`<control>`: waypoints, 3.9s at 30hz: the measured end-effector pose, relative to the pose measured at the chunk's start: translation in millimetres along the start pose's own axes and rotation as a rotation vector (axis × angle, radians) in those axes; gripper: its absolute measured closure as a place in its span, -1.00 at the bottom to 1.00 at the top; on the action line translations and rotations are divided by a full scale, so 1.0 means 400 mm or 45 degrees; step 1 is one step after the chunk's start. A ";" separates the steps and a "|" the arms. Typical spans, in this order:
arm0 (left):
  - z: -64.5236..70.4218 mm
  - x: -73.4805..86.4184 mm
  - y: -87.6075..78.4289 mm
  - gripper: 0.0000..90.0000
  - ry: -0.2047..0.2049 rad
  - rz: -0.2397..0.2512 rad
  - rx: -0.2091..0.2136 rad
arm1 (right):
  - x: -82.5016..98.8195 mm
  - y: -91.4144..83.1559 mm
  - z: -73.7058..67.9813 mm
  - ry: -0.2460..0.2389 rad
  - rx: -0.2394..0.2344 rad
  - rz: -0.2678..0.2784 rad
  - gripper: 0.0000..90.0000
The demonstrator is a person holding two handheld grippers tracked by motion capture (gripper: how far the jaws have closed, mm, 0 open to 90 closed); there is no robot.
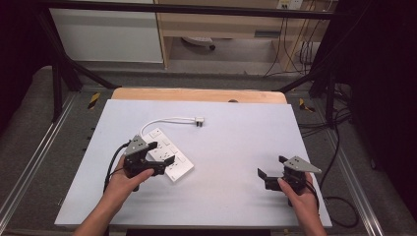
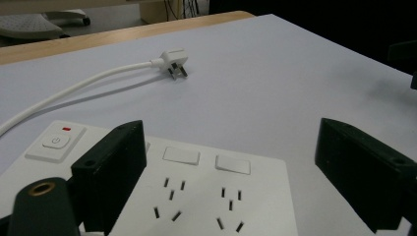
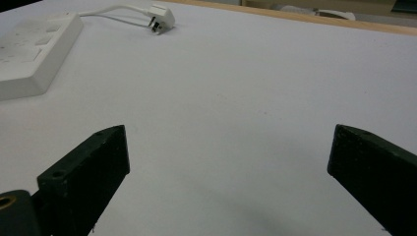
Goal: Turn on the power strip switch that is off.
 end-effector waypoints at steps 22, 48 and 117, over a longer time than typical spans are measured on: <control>-0.018 0.012 0.038 -0.72 -0.016 -0.040 -0.016 | -0.001 -0.001 0.000 0.004 -0.004 0.004 -0.94; -0.016 0.031 0.091 0.01 0.003 -0.119 0.001 | -0.001 -0.002 0.001 0.004 -0.005 0.004 -0.94; -0.028 0.064 0.157 1.00 0.050 -0.200 0.081 | -0.003 -0.004 -0.001 -0.002 -0.017 0.005 -0.94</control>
Point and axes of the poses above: each handheld gripper's, and its own axes: y roughly forward along the jaws, x roughly out of its underside, z roughly to its right, the point moved 6 cm from there along y, roughly forward along the jaws, and after that the axes turned 8 degrees about x, right-handed, at the moved point
